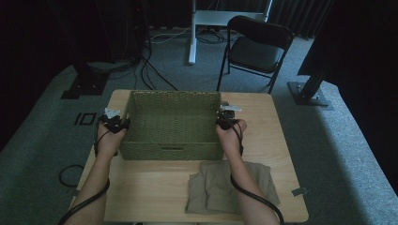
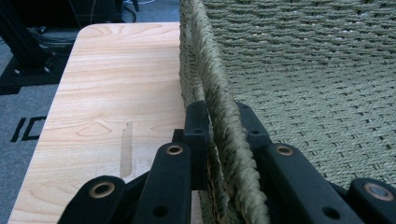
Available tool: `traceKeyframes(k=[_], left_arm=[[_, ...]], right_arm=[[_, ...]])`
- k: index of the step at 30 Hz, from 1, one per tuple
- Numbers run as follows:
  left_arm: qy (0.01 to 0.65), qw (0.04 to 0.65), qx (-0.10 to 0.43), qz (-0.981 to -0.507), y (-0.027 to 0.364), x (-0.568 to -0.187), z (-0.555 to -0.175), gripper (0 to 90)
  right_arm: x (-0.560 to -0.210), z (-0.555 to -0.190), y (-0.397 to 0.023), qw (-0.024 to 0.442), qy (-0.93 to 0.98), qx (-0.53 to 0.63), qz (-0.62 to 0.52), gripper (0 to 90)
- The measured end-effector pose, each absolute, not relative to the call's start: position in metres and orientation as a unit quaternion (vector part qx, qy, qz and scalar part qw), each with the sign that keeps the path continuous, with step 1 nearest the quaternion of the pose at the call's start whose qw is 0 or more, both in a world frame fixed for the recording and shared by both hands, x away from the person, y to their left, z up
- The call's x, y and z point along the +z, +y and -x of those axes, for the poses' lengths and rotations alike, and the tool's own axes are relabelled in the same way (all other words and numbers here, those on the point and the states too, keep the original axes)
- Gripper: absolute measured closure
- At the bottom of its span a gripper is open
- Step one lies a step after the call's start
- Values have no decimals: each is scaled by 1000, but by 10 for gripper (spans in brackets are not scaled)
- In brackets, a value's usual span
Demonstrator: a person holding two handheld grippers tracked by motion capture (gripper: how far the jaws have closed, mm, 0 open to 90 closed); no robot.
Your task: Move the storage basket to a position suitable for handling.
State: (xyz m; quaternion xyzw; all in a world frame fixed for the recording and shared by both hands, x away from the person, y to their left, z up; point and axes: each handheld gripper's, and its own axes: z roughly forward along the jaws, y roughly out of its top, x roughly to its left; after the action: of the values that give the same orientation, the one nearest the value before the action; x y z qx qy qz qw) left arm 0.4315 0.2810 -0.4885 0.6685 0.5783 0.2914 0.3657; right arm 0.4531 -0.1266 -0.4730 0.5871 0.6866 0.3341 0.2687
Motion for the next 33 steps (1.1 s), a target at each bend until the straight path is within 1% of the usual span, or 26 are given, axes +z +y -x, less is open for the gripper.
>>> traceKeyframes(k=[12,33], left_arm=[[574,368,283,-674,262,-489,-438,816],[561,365,277,-690,205,-488,-449,820]], right_arm=[[-472,-457,-145,270,685,331,-591,786],[-471,-456,-200,276,681,316,-600,785]])
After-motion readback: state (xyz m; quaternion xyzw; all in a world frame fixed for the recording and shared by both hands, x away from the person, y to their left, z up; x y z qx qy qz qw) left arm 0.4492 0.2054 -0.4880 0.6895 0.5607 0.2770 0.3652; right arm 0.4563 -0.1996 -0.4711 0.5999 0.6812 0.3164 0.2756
